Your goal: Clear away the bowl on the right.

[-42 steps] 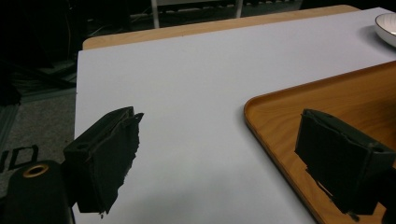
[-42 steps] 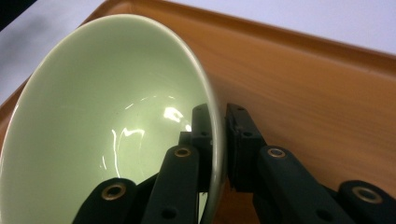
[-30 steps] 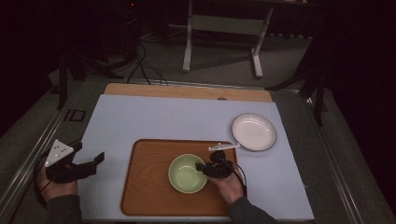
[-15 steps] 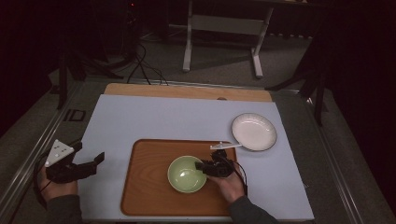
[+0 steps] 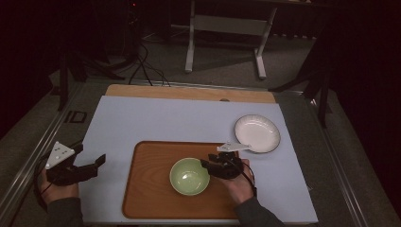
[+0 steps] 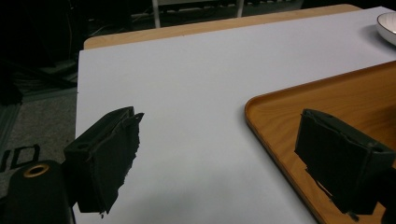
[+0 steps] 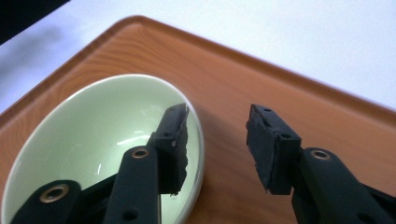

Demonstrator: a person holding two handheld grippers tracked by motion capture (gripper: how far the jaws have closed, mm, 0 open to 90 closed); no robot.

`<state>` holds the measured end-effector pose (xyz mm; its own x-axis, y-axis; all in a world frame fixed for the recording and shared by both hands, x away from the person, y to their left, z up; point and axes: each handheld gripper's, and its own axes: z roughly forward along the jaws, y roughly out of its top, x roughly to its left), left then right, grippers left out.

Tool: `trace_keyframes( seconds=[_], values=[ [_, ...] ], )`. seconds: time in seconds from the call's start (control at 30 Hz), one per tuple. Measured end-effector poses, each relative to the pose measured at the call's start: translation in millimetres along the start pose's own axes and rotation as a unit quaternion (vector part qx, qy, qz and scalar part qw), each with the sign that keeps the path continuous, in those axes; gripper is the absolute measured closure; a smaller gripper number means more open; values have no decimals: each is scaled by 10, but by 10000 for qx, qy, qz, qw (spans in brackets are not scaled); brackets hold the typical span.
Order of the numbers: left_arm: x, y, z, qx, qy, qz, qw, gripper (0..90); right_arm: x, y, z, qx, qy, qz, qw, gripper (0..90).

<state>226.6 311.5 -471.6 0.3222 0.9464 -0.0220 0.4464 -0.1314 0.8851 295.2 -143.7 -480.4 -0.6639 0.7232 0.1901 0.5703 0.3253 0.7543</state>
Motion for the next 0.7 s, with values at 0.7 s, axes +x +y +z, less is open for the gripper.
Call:
trace_keyframes(
  seconds=[0.7],
  values=[
    [-18, -3, 36, 71, -7, 3, 10000, 132, -295, -35, -633, -877, -782, 10, 9931, 366]
  ],
)
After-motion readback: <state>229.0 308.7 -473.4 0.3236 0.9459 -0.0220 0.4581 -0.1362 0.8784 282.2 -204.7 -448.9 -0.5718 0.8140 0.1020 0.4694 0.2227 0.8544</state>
